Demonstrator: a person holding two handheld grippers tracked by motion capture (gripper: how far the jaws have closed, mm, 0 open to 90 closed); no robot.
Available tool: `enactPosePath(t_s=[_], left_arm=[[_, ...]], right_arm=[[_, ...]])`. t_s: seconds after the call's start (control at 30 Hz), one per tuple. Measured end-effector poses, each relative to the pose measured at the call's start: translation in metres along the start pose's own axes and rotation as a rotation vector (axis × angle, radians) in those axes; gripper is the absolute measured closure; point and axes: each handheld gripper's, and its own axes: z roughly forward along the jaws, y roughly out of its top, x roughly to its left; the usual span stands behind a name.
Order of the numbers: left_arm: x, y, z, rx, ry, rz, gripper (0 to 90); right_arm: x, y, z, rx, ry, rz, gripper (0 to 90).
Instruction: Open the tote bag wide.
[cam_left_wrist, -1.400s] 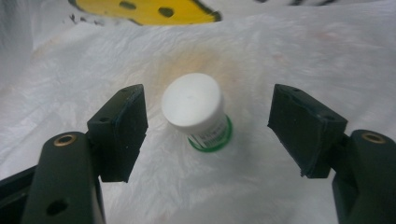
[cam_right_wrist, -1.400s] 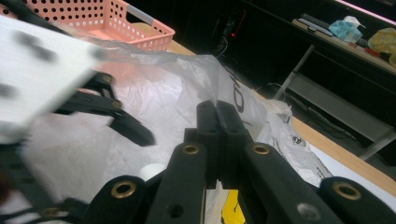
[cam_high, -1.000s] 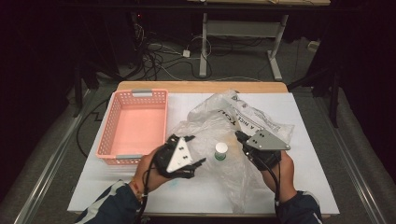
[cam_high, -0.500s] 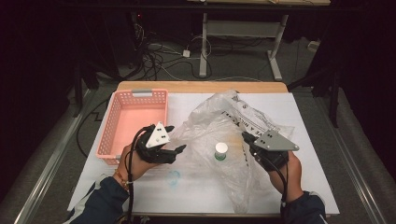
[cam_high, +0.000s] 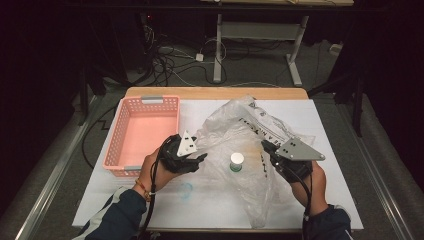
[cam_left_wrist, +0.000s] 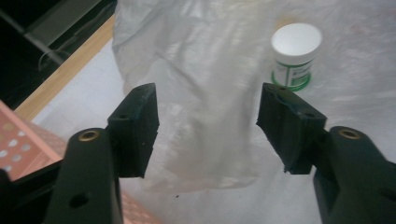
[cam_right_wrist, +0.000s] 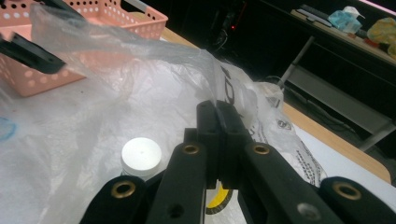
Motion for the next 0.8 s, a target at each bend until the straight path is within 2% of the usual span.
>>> enactPosePath(t_s=[0.17,0.23,0.4,0.63,0.8], left_arm=[[0.003,-0.003,0.005,0.034,0.008,-0.003,55.0],[0.004,-0.003,0.006,0.043,-0.004,-0.004,65.9],[0.006,-0.001,0.000,0.043,-0.046,-0.013,82.7],[-0.001,0.004,-0.010,0.012,-0.087,-0.023,85.7],[-0.002,0.002,-0.013,0.016,-0.112,-0.025,85.9]], right_arm=[[0.001,0.001,-0.001,-0.008,0.025,-0.008,90.0],[0.001,0.001,0.000,-0.009,0.033,-0.012,90.0],[-0.002,-0.001,0.004,0.001,0.036,0.000,90.0],[-0.002,-0.005,0.007,0.014,0.023,-0.005,90.0],[-0.002,-0.006,0.009,0.020,0.010,-0.008,90.0]])
